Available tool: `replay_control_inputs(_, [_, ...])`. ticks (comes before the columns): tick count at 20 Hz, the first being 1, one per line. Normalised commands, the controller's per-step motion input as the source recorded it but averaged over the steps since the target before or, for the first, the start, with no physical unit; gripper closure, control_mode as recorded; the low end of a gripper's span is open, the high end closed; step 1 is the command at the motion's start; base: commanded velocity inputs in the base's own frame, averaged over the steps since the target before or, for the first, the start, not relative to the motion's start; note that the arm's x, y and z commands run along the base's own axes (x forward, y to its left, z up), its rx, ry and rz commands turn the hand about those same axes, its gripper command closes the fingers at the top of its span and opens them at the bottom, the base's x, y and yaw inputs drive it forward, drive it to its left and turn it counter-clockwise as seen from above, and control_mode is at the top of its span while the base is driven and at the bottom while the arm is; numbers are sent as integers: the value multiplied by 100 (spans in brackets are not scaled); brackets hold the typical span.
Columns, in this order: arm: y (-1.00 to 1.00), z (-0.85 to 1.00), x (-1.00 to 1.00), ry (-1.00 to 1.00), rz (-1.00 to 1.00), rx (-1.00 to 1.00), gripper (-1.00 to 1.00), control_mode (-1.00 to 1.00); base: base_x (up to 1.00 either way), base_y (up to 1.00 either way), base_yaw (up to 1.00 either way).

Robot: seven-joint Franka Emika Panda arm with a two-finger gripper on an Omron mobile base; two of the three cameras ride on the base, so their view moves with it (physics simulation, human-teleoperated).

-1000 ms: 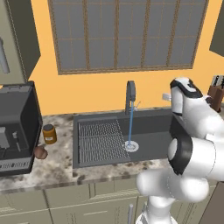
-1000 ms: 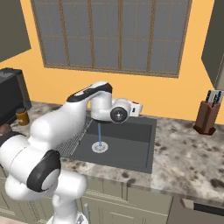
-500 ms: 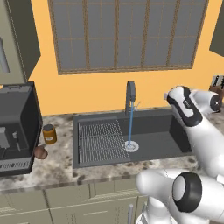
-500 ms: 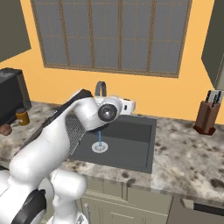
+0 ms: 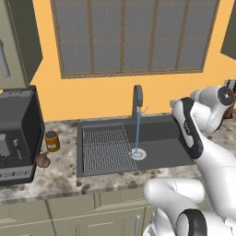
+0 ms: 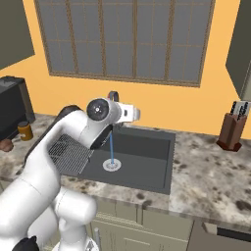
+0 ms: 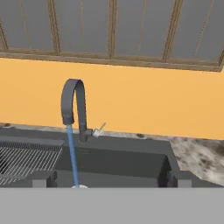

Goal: Turn on the sink faucet. Then move the potato from the counter to the sink. Turn off the sink. Move the vegetable from the sink to the pot next to the stove. Finally move the pot to the front left burner.

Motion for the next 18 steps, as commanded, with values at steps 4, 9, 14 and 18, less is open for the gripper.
replay_control_inputs(4, [33, -1, -34, 15, 0, -4, -100, -100, 0, 0, 0])
replay_control_inputs(9, [21, -2, -29, 5, 2, 0, -100, -100, 0, 0, 0])
replay_control_inputs(14, [26, 0, -26, 7, 2, 0, -100, -100, 0, 0, 0])
replay_control_inputs(18, [23, 0, -40, 11, 0, 0, -100, -100, 0, 0, 0])
